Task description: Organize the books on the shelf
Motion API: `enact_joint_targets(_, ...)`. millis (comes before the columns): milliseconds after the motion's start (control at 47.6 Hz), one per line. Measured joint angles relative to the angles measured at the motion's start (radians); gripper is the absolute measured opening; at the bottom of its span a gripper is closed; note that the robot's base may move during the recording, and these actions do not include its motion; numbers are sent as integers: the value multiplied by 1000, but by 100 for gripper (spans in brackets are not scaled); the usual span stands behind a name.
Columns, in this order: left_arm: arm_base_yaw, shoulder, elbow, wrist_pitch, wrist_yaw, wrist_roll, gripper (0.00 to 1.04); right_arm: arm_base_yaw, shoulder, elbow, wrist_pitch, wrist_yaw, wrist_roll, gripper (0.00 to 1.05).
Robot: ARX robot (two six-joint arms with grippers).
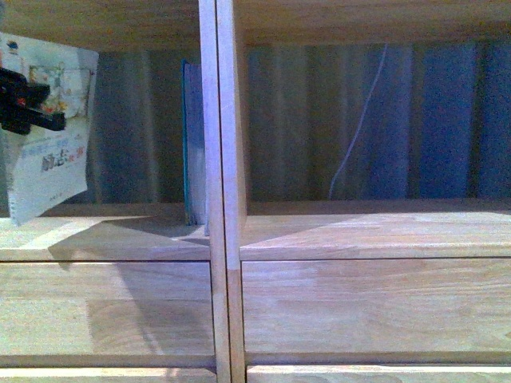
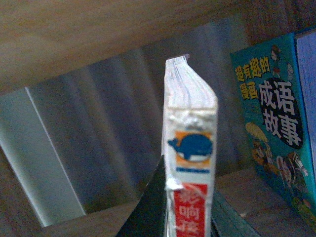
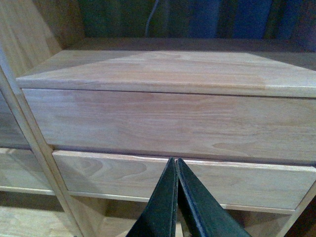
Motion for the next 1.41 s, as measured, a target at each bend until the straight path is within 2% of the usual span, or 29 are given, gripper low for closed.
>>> enact_joint_targets(189, -50, 147, 136, -16, -41, -50, 7, -1, -77, -80, 4, -2, 0, 3)
enact_joint_targets(609, -143, 335, 377, -94, -66, -79, 7, -1, -237, -179, -50, -2, 0, 3)
enact_joint_targets(1218, -187, 391, 440, -116, -127, -78, 7, -1, -463, -246, -190, -2, -1, 3)
enact_joint_targets(1407, -196, 406, 429, -138, -145, -111, 44, -1, -517, -246, -244, -2, -1, 3)
